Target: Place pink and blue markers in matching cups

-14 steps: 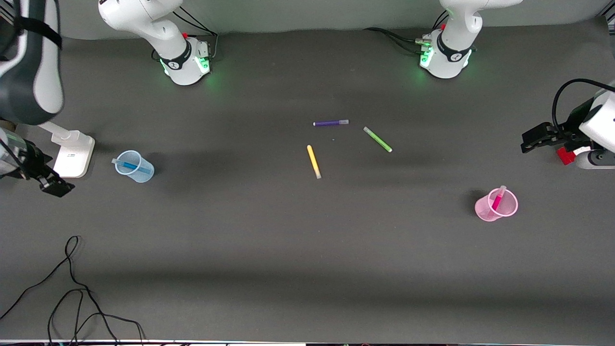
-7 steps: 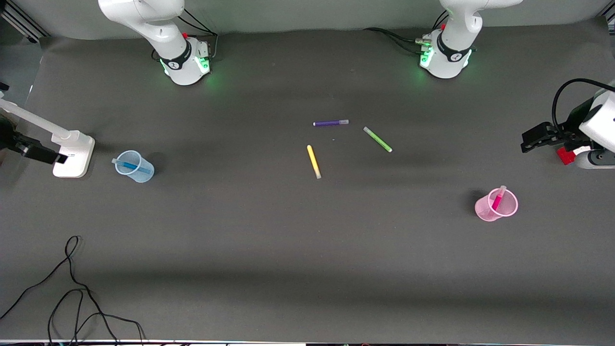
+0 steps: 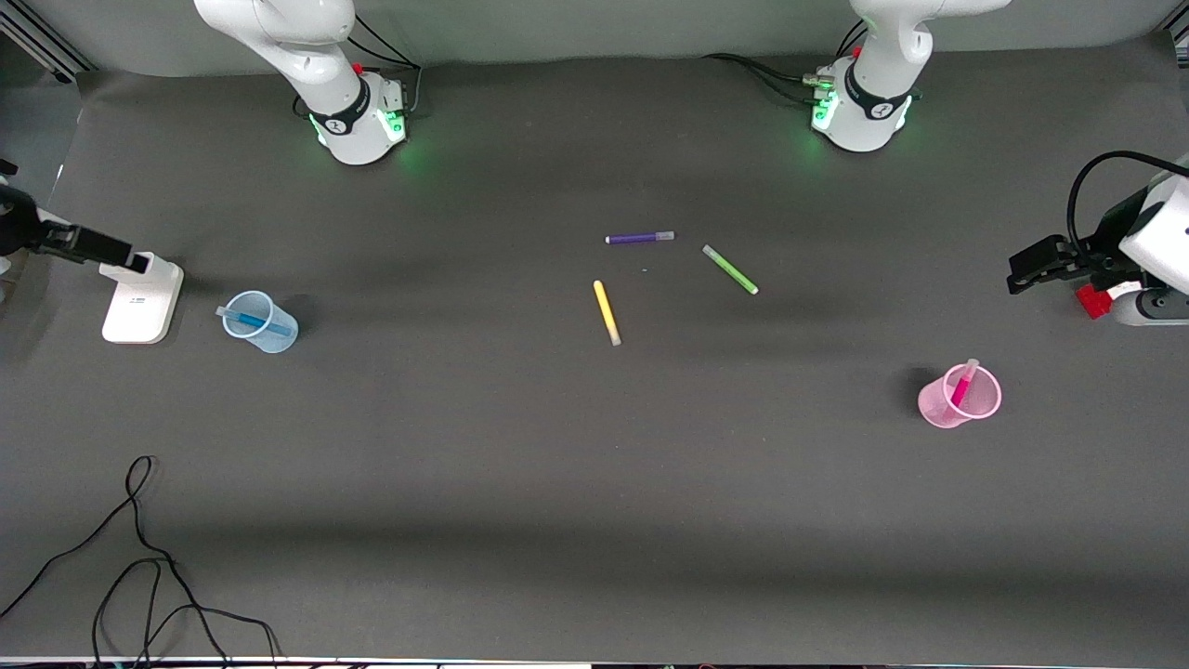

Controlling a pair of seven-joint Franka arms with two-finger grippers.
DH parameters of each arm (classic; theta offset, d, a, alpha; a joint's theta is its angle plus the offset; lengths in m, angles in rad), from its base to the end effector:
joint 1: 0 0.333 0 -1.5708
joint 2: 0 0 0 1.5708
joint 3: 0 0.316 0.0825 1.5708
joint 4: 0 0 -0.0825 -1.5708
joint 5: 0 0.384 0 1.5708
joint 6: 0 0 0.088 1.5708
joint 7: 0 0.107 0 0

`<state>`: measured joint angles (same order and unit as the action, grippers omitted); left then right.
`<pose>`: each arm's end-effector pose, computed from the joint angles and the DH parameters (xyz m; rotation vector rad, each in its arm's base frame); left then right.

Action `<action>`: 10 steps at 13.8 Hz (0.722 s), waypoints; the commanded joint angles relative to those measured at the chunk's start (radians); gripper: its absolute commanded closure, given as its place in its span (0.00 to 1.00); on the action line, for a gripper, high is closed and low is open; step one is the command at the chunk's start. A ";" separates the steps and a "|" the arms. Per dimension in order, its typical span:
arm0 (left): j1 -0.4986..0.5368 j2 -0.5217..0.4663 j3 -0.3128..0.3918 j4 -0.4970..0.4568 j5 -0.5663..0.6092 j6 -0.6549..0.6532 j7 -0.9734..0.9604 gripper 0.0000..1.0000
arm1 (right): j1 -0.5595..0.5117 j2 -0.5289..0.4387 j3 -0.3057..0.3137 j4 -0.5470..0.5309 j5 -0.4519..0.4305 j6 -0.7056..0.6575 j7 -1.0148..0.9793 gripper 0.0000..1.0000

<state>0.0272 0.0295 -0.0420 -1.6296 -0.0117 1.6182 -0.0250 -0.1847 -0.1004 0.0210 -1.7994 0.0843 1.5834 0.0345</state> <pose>0.5650 -0.0092 0.5843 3.1288 0.0172 -0.0643 0.5115 -0.0750 0.5723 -3.0318 0.3109 0.1679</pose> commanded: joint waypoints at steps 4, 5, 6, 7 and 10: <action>-0.010 -0.028 0.011 -0.023 0.006 -0.018 -0.012 0.00 | 0.150 -0.055 -0.002 -0.048 -0.072 0.058 -0.038 0.00; -0.010 -0.028 0.011 -0.023 0.006 -0.018 -0.012 0.00 | 0.207 0.005 -0.045 0.015 -0.072 0.055 -0.036 0.00; -0.010 -0.026 0.011 -0.023 0.006 -0.018 -0.012 0.00 | 0.268 0.045 -0.088 0.070 -0.069 0.038 -0.033 0.00; -0.010 -0.025 0.011 -0.023 0.006 -0.018 -0.012 0.00 | 0.298 0.065 -0.122 0.104 -0.066 0.009 -0.033 0.00; -0.010 -0.025 0.011 -0.021 0.006 -0.017 -0.013 0.00 | 0.257 0.073 -0.133 0.150 -0.008 -0.031 -0.054 0.00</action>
<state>0.0273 0.0292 -0.0394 -1.6300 -0.0116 1.6063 -0.0250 0.0988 -0.0510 -0.0975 -1.7216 0.0402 1.5988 0.0212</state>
